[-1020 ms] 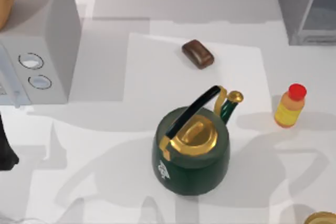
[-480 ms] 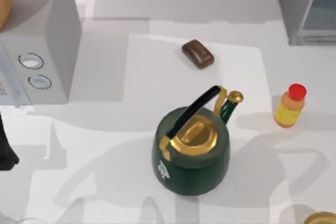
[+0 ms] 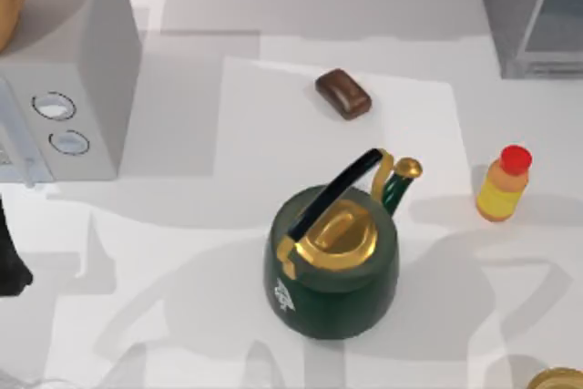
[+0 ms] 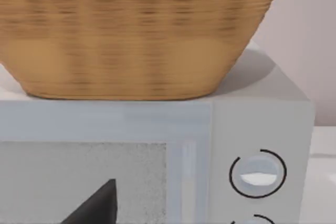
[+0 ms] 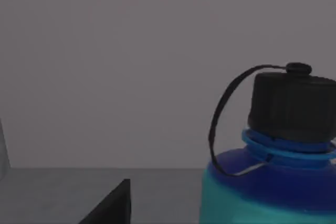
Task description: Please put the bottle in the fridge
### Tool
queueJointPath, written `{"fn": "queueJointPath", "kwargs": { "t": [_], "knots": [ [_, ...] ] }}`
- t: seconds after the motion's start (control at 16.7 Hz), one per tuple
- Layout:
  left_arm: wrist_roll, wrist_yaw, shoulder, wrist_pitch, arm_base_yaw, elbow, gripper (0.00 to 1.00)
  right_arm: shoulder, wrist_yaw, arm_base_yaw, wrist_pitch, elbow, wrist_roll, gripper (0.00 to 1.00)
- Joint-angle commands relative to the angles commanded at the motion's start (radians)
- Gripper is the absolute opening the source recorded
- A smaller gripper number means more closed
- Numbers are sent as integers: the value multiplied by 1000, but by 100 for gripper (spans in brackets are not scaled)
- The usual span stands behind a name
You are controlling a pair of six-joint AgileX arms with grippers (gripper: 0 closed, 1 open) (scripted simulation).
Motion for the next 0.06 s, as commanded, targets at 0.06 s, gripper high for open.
{"fn": "queueJointPath", "kwargs": {
  "t": [0.06],
  "knots": [
    [0, 0, 0, 0, 0, 0, 100, 0, 0, 0, 0, 0, 0, 100]
  ]
}}
